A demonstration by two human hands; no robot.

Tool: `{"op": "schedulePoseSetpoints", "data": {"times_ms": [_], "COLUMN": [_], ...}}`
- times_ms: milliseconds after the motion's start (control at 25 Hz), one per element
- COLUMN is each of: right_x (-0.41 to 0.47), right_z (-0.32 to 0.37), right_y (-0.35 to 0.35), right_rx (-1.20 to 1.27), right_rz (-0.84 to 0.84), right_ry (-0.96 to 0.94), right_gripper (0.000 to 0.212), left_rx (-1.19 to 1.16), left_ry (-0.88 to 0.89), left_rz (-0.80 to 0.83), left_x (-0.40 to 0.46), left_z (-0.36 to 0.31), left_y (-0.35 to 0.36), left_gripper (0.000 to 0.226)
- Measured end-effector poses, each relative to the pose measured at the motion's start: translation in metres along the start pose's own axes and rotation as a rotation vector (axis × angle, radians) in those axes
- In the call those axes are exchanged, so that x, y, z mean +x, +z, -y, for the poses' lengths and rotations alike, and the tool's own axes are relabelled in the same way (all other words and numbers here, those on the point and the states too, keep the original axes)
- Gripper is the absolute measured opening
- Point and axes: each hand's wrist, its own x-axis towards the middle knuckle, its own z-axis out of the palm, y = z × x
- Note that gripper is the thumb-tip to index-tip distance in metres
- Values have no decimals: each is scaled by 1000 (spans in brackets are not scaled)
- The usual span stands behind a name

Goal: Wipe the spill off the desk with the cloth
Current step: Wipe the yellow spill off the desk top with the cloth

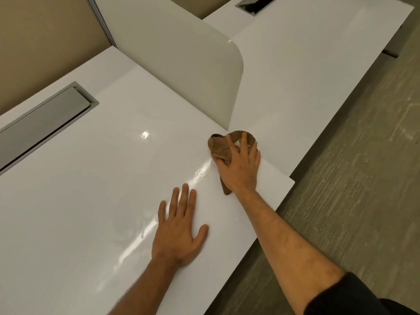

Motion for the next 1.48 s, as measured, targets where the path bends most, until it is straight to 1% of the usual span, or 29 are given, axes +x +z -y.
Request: {"op": "schedulePoseSetpoints", "data": {"times_ms": [160, 240, 280, 400, 520, 600, 720, 760, 800, 840, 960, 1080, 1160, 1280, 1480], "right_x": [1, -14, -26, -69, -97, -112, -150, -162, -171, -177, -182, -166, -150, -119, -55], "right_z": [28, 37, 39, 32, 17, 8, -9, -18, -26, -32, -25, -7, 0, 4, 19], "right_y": [9, 12, 15, 25, 27, 22, 13, 11, 9, 8, 5, 5, 7, 9, 12], "right_rx": [-34, -27, -9, 40, 41, 33, -7, -21, -24, -17, 42, 28, 18, 35, -22], "right_rz": [87, 131, 153, 133, 83, 74, 81, 74, 65, 59, 40, 34, 23, -32, -104], "right_ry": [-229, -341, -363, -321, -260, -242, -259, -245, -198, -120, 125, 254, 319, 349, 240], "right_gripper": [70, 66, 65, 59, 54, 57, 63, 64, 65, 64, 63, 70, 74, 73, 68], "left_rx": [-70, -93, -101, -157, -237, -395, -728, -752, -712, -623, -279, -53, 46, 70, 33], "left_ry": [-13, -21, -23, -1, 70, 80, -53, -77, -68, -38, 30, 27, 21, 30, 41], "left_rz": [-6, -3, -1, -44, -119, -188, -324, -331, -313, -291, -184, -37, -17, -27, -50], "left_x": [0, -1, -1, 0, -3, -10, -23, -27, -31, -37, -69, -95, -102, -99, -98], "left_z": [-3, -4, -4, -4, -4, -4, 0, 5, 15, 28, 88, 139, 150, 150, 154], "left_y": [-1, -3, -4, -3, -5, -7, -18, -23, -28, -32, -41, -41, -34, -28, -25], "left_gripper": [94, 97, 99, 102, 111, 112, 99, 95, 92, 92, 94, 96, 96, 96, 97]}}
